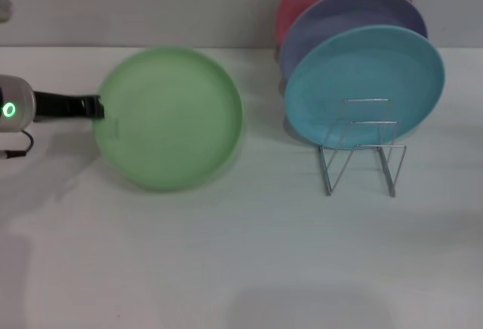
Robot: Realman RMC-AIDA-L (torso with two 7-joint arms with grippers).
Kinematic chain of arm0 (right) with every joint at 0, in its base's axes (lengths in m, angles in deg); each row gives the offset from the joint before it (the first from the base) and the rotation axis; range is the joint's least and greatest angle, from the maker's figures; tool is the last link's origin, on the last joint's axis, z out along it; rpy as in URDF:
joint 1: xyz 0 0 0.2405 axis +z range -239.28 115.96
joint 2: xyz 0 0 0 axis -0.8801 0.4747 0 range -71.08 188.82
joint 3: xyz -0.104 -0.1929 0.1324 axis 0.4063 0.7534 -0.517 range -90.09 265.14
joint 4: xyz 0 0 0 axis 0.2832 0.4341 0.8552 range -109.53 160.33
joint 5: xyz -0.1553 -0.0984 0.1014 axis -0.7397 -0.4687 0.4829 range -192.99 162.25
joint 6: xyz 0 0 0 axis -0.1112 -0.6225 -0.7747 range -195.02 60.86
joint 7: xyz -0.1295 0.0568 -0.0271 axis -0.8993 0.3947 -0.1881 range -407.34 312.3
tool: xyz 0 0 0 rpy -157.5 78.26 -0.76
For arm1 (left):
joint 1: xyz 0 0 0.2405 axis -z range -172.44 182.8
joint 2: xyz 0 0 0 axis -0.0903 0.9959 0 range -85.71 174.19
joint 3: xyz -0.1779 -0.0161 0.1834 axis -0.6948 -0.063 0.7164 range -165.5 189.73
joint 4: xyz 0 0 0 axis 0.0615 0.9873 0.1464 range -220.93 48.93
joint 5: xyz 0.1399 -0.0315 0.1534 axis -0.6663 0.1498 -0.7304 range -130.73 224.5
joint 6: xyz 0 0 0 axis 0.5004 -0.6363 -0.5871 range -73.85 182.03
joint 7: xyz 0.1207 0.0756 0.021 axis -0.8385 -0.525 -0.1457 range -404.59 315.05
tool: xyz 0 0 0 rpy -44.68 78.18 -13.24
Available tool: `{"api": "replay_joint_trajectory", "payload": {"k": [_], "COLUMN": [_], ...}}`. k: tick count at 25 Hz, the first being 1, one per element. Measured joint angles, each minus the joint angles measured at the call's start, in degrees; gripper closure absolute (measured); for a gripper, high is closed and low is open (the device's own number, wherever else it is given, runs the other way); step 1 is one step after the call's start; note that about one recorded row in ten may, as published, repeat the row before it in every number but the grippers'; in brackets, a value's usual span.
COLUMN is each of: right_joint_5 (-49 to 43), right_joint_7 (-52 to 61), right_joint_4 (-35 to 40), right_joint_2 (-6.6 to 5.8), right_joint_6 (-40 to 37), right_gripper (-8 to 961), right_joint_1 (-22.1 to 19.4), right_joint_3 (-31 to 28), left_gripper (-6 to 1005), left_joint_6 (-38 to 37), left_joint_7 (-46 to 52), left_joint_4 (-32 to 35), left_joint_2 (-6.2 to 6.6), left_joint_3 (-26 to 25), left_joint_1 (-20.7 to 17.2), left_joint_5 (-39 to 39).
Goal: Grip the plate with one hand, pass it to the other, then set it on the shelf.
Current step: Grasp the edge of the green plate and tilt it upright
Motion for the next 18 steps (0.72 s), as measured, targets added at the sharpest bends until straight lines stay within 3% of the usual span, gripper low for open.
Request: {"api": "replay_joint_trajectory", "payload": {"k": [7, 12, 15, 16, 18], "right_joint_5": [0.0, 0.0, 0.0, 0.0, 0.0], "right_joint_7": [-0.05, -0.35, -0.36, -0.37, -0.37], "right_joint_4": [-0.29, -0.06, -0.27, -0.32, -0.35], "right_joint_2": [0.2, 0.71, 0.79, 0.85, 0.98], "right_joint_6": [0.48, 0.57, 0.83, 0.95, 1.3], "right_gripper": [303, 302, 302, 302, 302], "right_joint_1": [-0.17, -0.21, -0.28, -0.32, -0.38], "right_joint_3": [1.01, 2.14, 2.19, 2.2, 2.2], "left_gripper": [961, 960, 959, 959, 959], "left_joint_6": [-21.15, -34.99, -40.43, -48.37, -51.31], "left_joint_7": [-8.73, -18.13, -21.55, -23.35, -23.38], "left_joint_4": [-1.93, -5.47, -6.3, -6.49, -6.5], "left_joint_2": [-0.24, -0.25, -0.26, -0.25, -0.24], "left_joint_3": [3.22, 6.09, 8.63, 12.44, 14.0], "left_joint_1": [-6.44, -8.77, -9.74, -11.13, -11.55], "left_joint_5": [11.46, 21.47, 25.29, 28.08, 28.37]}}
